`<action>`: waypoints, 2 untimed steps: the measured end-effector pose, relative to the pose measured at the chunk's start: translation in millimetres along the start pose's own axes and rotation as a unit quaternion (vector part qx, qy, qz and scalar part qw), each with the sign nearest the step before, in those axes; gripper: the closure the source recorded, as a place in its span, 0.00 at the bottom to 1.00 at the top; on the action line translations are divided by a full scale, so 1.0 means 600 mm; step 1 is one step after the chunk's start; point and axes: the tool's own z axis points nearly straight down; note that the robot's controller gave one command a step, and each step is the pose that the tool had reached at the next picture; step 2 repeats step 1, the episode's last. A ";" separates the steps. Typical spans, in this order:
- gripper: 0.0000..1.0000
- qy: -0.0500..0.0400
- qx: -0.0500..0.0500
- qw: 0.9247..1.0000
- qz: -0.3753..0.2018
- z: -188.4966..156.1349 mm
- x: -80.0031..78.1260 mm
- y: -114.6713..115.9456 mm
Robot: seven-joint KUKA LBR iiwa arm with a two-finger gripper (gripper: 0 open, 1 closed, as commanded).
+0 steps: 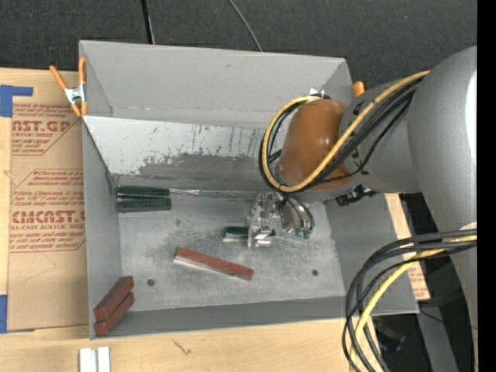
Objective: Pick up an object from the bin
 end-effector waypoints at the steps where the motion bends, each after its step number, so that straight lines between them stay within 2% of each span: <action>1: 1.00 0.009 0.000 1.000 0.024 -0.247 -0.006 -0.021; 2: 1.00 0.009 0.000 1.000 0.024 -0.247 -0.006 -0.021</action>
Offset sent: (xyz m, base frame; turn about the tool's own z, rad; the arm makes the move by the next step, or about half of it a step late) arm 0.0000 0.0000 0.0000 0.0000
